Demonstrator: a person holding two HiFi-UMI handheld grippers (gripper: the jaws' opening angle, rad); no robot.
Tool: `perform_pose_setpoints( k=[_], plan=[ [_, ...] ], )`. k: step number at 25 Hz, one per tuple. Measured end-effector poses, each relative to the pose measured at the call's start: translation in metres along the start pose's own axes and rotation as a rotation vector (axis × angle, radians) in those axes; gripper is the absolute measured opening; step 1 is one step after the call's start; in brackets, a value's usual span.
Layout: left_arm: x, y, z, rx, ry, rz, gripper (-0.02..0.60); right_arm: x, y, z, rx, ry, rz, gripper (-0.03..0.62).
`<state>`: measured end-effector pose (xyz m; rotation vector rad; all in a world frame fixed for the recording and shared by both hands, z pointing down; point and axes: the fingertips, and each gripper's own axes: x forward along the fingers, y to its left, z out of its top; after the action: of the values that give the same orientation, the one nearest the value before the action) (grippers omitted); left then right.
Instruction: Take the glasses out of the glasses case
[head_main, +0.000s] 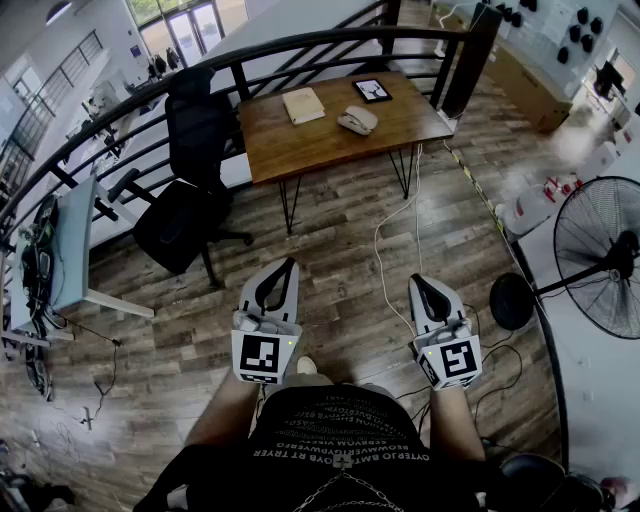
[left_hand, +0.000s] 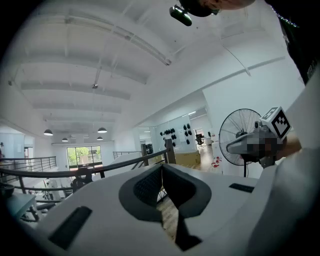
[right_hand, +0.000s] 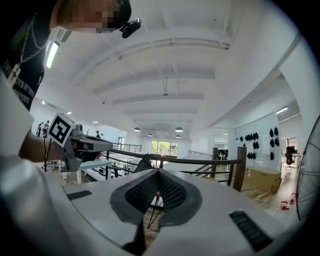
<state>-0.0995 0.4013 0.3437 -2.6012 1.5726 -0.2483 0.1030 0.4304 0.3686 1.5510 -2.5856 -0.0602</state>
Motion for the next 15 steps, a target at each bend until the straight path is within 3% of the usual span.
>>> perform_pose_setpoints(
  k=[15],
  plan=[
    [0.005, 0.074, -0.015, -0.048, -0.038, -0.084, 0.028, 0.039, 0.044, 0.007, 0.013, 0.043, -0.092, 0.015]
  ],
)
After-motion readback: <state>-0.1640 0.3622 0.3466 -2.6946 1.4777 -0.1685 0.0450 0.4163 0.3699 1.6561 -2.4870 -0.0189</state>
